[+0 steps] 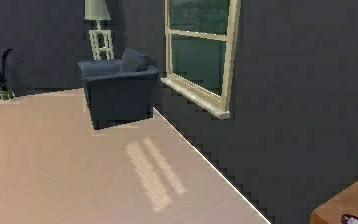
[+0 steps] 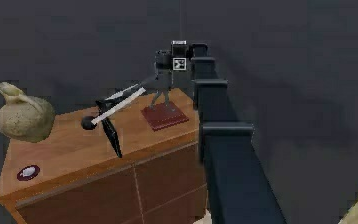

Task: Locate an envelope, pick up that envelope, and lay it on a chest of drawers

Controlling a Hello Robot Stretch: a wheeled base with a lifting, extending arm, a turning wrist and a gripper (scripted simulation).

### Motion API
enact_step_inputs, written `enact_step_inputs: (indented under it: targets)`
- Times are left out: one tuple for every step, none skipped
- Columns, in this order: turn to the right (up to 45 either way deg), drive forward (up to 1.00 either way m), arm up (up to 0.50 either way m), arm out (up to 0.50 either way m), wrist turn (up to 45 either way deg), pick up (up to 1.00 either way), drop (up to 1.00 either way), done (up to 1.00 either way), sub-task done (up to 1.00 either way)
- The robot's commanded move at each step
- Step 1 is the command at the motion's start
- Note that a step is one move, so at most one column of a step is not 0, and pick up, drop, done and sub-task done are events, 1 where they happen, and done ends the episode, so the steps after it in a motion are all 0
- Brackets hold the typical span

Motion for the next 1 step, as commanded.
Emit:
enact_step_inputs:
  targets:
    - [0.0,0.00,0.00,0.00,0.0,0.00,0.00,1.00,0.00]
